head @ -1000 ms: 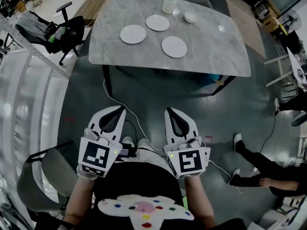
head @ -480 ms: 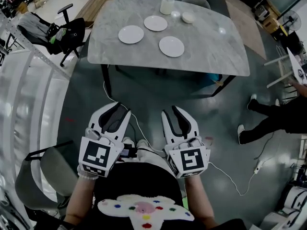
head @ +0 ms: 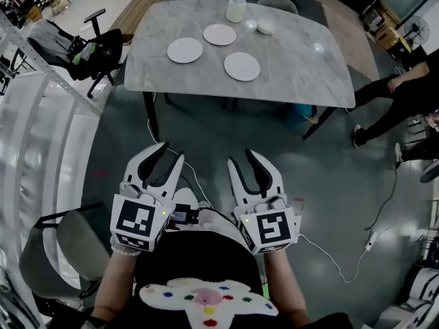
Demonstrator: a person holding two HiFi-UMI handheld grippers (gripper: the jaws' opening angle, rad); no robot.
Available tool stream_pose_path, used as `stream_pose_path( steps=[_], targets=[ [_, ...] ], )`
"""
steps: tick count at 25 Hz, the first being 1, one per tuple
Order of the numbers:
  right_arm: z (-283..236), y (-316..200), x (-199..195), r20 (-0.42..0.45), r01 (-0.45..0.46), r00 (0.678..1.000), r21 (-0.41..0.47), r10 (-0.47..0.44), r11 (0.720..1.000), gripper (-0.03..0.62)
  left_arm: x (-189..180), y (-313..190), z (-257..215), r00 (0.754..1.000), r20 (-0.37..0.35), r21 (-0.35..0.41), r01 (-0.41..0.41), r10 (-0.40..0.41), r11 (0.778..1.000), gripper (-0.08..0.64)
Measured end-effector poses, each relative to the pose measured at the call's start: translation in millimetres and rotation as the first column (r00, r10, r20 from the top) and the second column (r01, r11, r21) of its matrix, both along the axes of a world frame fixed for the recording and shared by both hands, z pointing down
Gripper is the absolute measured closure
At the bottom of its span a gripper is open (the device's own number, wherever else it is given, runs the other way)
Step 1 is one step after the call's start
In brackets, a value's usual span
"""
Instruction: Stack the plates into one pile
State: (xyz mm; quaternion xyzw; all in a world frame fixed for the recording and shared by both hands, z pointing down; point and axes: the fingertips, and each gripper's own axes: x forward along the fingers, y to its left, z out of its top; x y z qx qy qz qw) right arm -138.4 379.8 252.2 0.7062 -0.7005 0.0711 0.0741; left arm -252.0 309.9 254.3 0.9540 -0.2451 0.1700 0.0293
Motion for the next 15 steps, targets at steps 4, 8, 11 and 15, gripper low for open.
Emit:
stream_pose_path(
  steps=[4,8,11,15],
  targets=[
    [-2,6,3,0.001,-0.011,1.000,0.009,0.011,1.000,0.463,3,5,-3,1.000,-0.009,0.005,-0.006,0.006,1.000,0.436],
    [-1,10,4,0.003,-0.021,1.000,0.017,0.021,1.000,0.463,6,9,-3,1.000,-0.014,0.008,-0.027,0.027,1.000,0.440],
    [2,10,5,0.006,-0.027,1.000,0.021,0.027,0.999,0.464,11,10,-4,0.999,-0.021,0.022,-0.045,0.046,0.999,0.440],
    [2,4,9,0.006,-0.029,1.000,0.028,0.029,0.999,0.465,15,5,-1,0.998,-0.026,0.028,-0.050,0.051,0.998,0.440]
  ],
)
